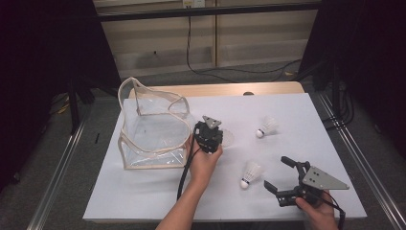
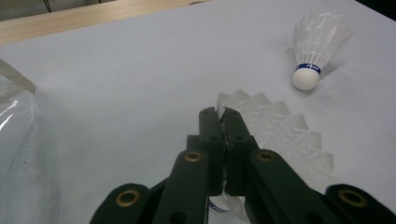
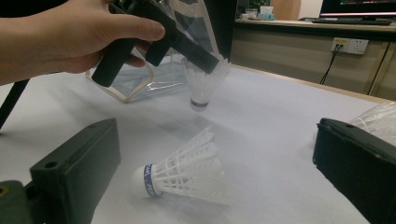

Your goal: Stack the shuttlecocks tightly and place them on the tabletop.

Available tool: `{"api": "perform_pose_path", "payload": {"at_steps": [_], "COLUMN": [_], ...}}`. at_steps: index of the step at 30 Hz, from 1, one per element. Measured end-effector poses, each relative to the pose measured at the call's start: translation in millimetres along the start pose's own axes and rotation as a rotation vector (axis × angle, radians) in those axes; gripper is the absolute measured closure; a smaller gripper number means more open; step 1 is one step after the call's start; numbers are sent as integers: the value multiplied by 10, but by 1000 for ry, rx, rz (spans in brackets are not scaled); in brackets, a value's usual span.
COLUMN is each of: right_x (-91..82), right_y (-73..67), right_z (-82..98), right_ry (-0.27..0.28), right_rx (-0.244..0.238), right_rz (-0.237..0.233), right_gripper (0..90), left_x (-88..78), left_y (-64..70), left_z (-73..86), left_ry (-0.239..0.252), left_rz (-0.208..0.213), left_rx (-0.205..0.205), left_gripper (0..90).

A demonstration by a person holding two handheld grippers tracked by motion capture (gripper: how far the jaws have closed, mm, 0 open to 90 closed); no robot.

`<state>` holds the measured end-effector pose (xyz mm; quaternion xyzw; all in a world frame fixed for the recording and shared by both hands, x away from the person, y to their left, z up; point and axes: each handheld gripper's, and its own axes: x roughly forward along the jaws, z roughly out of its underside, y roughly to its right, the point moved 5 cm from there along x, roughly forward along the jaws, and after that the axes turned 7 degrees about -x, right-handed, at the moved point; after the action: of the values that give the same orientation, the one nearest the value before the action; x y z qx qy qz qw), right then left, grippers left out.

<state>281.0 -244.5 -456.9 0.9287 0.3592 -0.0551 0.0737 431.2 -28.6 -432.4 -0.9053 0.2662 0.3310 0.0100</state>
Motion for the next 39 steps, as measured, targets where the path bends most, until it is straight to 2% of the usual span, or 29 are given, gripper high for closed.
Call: {"api": "perform_pose_path", "payload": {"at_steps": [11, 24, 39], "right_x": [-1, 3, 6], "right_y": [5, 0, 3], "right_z": [-4, -6, -1], "right_ry": [3, 5, 3], "right_rx": [-7, -6, -9], "right_rz": [-1, -4, -6], "right_gripper": [3, 3, 3], "left_x": [75, 120, 168], "left_y": [-82, -135, -184], "left_z": [-9, -15, -42], "left_ry": [0, 4, 34], "left_rz": [-42, -101, -130], "left_rx": [0, 32, 10], "left_gripper": [890, 890, 889]}}
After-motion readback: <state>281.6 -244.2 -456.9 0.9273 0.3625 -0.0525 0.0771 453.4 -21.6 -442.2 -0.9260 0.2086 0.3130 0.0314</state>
